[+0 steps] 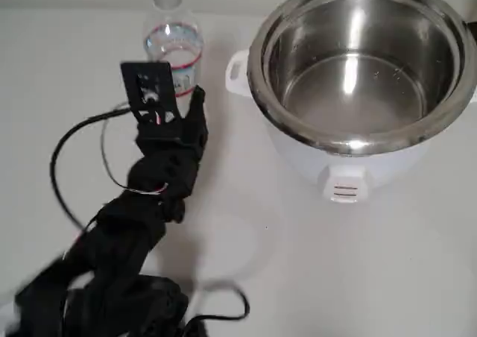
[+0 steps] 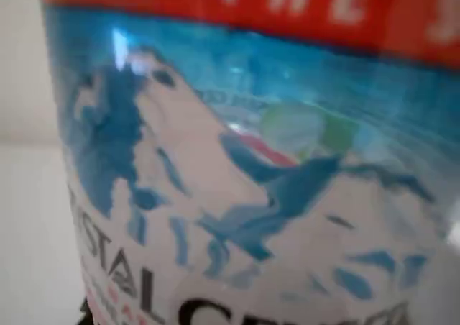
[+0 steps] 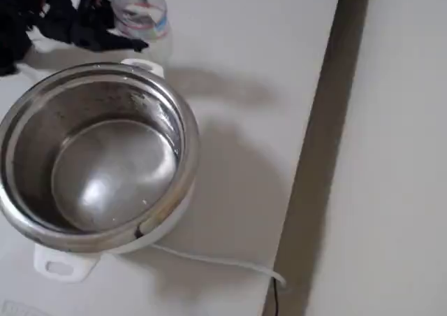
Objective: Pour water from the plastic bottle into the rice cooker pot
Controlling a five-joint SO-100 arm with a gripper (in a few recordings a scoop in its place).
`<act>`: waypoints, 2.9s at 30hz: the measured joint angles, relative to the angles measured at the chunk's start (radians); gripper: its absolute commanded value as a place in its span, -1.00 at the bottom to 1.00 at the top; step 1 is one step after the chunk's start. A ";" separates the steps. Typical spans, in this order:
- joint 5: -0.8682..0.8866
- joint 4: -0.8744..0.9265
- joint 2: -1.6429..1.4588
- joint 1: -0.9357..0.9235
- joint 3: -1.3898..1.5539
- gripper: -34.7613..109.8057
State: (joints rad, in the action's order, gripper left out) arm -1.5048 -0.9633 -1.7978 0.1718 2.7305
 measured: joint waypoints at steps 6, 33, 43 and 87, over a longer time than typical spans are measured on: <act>-0.031 -0.368 0.500 -0.014 -0.221 -0.24; -0.192 -0.472 0.997 -0.064 -0.773 0.34; -0.166 -0.477 0.922 -0.071 -0.606 0.33; 0.790 1.649 -1.454 -0.345 0.321 -0.34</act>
State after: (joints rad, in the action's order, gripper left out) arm -0.7148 0.6857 -3.2520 -0.1733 3.0511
